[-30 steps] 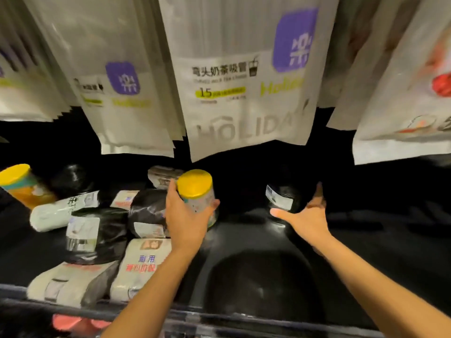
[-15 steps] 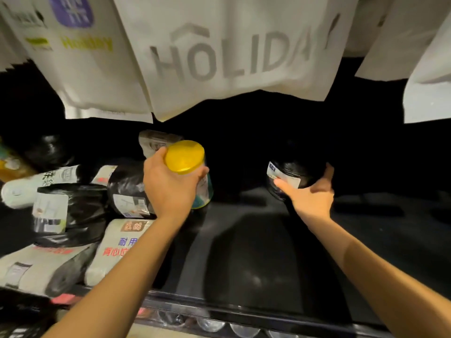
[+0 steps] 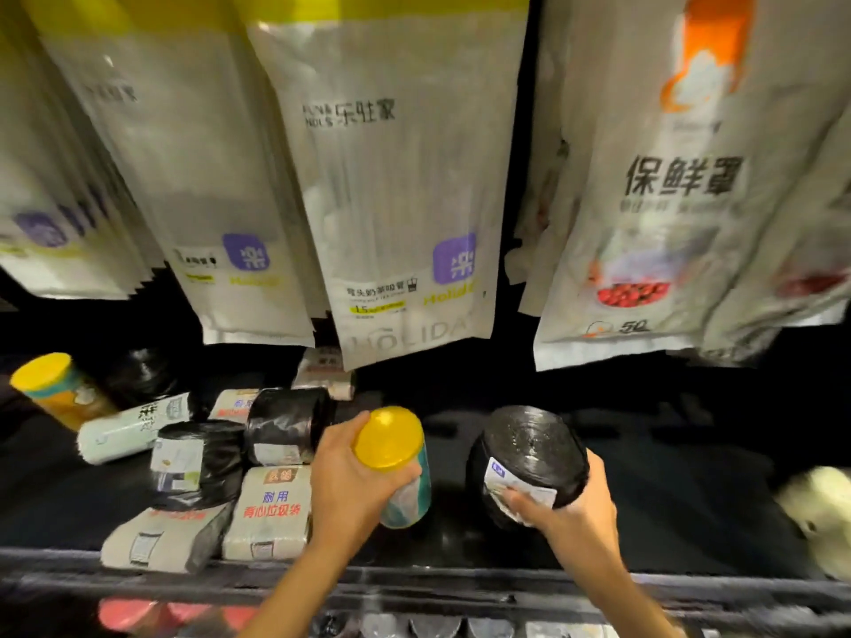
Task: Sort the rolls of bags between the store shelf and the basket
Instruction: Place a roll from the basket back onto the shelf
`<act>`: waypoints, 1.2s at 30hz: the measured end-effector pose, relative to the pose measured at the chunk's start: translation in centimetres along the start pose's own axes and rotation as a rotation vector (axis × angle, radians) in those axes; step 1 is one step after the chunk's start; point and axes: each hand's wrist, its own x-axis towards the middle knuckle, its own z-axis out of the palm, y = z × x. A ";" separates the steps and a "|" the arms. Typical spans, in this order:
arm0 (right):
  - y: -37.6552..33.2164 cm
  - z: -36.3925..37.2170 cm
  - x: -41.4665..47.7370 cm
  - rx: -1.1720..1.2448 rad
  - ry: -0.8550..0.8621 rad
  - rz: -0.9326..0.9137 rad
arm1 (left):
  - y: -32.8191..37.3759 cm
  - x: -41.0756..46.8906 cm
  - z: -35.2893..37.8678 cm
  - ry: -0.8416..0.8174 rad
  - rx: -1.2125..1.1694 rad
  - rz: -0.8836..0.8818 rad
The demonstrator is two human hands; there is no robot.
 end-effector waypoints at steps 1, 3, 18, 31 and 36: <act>-0.8 -0.8 -1.3 -0.003 0.009 -0.006 | 0.9 -0.7 -0.5 -0.029 -0.016 0.017; -2.6 -2.5 -3.7 -0.010 0.040 -0.023 | 2.9 -2.1 -1.5 -0.082 -0.046 0.047; -6.1 -18.1 -19.4 0.063 0.488 -0.094 | 20.0 -11.3 -1.8 -0.544 -0.133 0.520; -0.3 -32.4 -28.6 0.054 0.897 0.004 | 28.6 -25.4 12.0 -0.965 -0.084 0.767; 3.2 -37.5 -31.3 0.063 1.005 0.101 | 31.1 -31.4 17.5 -1.066 -0.037 0.838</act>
